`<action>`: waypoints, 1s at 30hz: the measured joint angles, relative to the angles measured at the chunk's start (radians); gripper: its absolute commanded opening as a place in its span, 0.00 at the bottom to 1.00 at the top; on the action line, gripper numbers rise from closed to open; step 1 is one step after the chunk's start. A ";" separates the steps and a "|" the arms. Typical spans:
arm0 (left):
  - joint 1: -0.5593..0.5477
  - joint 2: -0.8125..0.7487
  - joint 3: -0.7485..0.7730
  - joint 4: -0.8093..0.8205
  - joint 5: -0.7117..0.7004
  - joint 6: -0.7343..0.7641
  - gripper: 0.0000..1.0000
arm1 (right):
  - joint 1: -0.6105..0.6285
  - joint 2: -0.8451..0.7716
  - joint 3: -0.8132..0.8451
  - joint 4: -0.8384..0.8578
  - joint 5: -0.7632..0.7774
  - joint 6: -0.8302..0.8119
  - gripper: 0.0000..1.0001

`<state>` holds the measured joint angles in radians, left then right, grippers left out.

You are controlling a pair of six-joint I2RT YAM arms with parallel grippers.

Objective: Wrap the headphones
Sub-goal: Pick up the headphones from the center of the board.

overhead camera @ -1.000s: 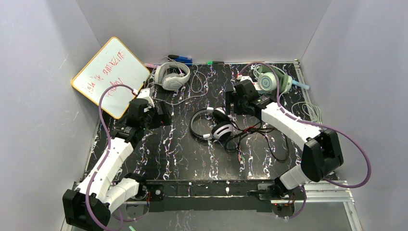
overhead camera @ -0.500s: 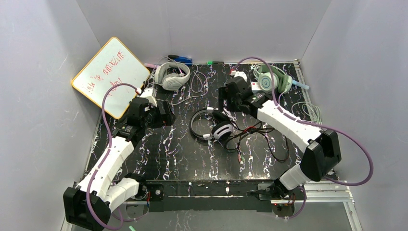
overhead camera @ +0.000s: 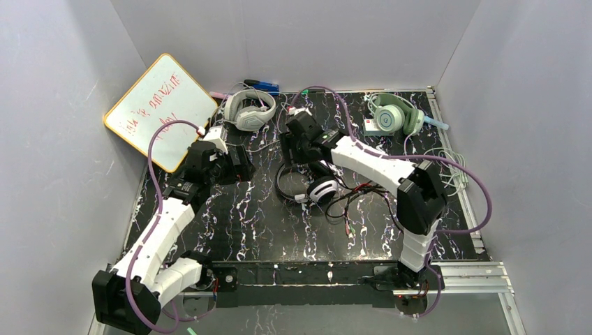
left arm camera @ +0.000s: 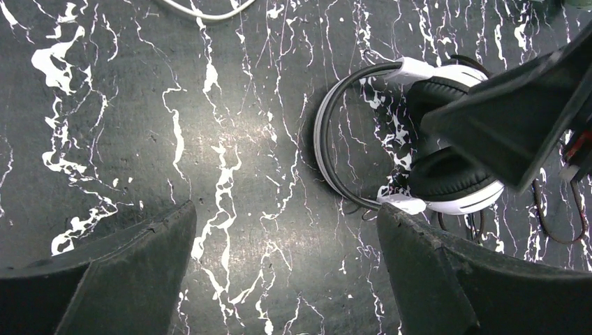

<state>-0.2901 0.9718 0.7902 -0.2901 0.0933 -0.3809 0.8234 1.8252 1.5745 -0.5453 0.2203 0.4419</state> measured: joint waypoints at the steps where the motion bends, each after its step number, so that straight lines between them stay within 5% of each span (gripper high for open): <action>1: 0.000 0.005 -0.002 0.003 0.000 -0.006 0.98 | 0.010 0.012 0.000 -0.008 0.002 0.004 0.80; 6: -0.008 0.095 -0.014 0.023 -0.005 -0.058 0.98 | 0.034 0.000 -0.060 -0.033 0.060 0.037 0.98; 18: -0.152 0.350 0.037 0.077 -0.140 -0.137 0.98 | -0.050 -0.167 -0.256 -0.088 0.173 0.080 0.99; 30: -0.264 0.533 0.160 0.116 -0.224 -0.184 0.97 | -0.153 -0.235 -0.457 0.014 0.011 0.109 0.89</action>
<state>-0.5545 1.5051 0.9504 -0.1745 -0.1303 -0.5648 0.6708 1.5906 1.1179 -0.5312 0.2314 0.5510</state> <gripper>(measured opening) 0.977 0.916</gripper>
